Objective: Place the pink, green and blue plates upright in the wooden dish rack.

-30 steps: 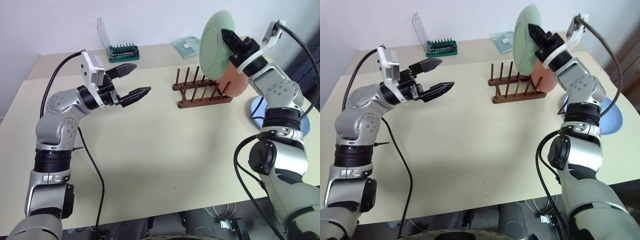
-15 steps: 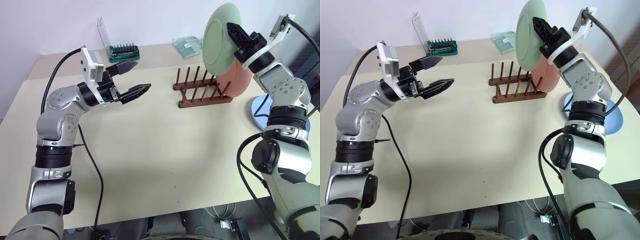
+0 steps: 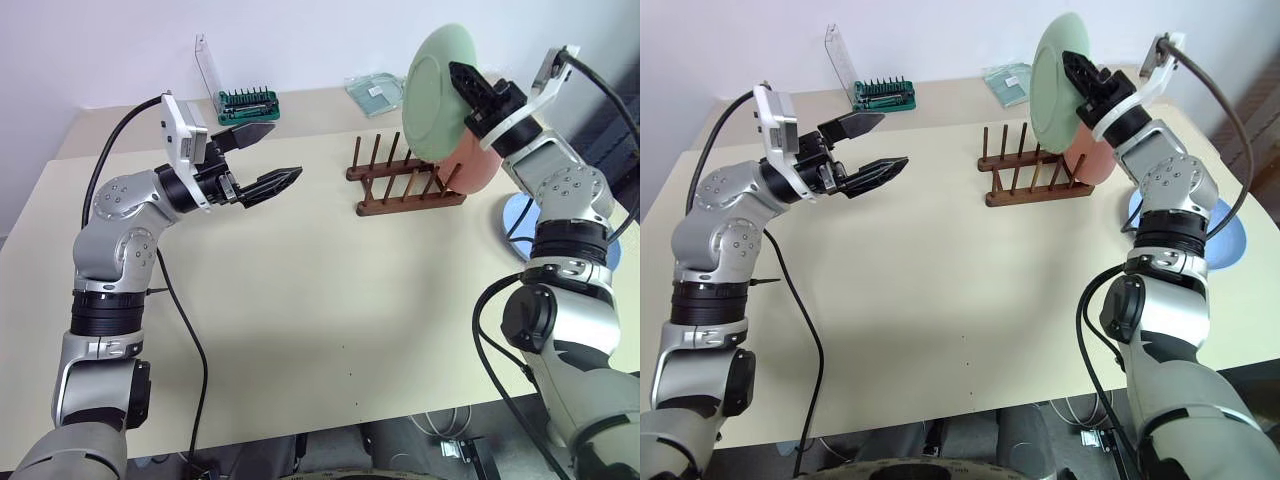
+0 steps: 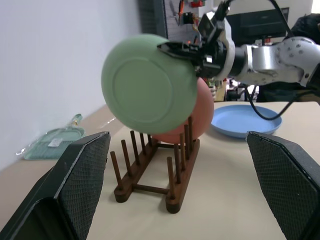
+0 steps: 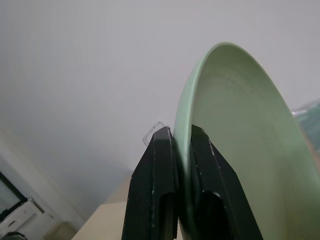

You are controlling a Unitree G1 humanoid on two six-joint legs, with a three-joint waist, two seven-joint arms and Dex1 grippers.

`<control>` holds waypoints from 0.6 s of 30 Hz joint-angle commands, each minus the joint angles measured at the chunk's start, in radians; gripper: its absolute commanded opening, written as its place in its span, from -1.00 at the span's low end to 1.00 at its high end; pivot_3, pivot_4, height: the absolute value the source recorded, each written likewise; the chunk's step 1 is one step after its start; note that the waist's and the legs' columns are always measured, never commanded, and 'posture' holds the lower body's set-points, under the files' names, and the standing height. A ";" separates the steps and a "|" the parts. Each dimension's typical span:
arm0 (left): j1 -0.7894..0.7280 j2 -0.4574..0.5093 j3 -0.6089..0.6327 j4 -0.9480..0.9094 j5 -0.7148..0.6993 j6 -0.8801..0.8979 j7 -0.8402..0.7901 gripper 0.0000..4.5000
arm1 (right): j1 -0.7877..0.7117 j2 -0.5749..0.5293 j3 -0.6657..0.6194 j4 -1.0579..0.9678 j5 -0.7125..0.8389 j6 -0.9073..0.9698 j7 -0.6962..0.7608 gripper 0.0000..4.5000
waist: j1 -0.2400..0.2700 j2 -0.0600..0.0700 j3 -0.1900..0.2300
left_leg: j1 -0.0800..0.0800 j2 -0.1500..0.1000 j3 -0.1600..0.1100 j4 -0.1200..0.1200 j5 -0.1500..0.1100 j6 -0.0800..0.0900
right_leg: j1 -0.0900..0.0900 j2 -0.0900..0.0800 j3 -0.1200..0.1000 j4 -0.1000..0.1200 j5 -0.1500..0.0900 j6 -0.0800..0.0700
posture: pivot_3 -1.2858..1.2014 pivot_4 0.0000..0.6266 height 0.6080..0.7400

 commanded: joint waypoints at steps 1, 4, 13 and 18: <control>-0.018 0.009 0.024 -0.028 0.001 -0.016 -0.002 0.98 | 0.006 -0.009 -0.017 -0.010 0.000 -0.026 0.017 -1.00 | 0.001 0.000 0.000 | 0.000 0.000 0.000 0.000 0.000 0.000 | 0.000 0.000 0.000 0.000 0.000 0.000 | 0.03 -0.52 1.00; -0.018 0.009 0.023 -0.028 0.001 -0.017 -0.003 0.98 | 0.023 -0.004 -0.014 -0.005 -0.004 -0.027 0.021 -1.00 | 0.001 0.000 0.000 | 0.000 0.000 0.000 0.000 0.000 0.000 | 0.000 0.000 0.000 0.000 0.000 0.000 | 0.03 -0.52 1.00; -0.021 0.011 0.022 -0.030 0.001 -0.014 -0.003 1.00 | 0.043 0.015 -0.004 0.019 -0.018 -0.028 0.043 -0.67 | -0.001 0.000 0.000 | 0.000 0.000 0.000 0.000 0.000 0.000 | 0.000 0.000 0.000 0.000 0.000 0.000 | 0.03 -0.52 1.00; -0.018 0.012 0.023 -0.035 0.001 -0.012 0.001 1.00 | 0.034 0.010 -0.002 0.032 -0.037 -0.054 0.041 0.24 | -0.001 0.000 0.000 | 0.000 0.000 0.000 0.000 0.000 0.000 | 0.000 0.000 0.000 0.000 0.000 0.000 | 0.03 -0.52 1.00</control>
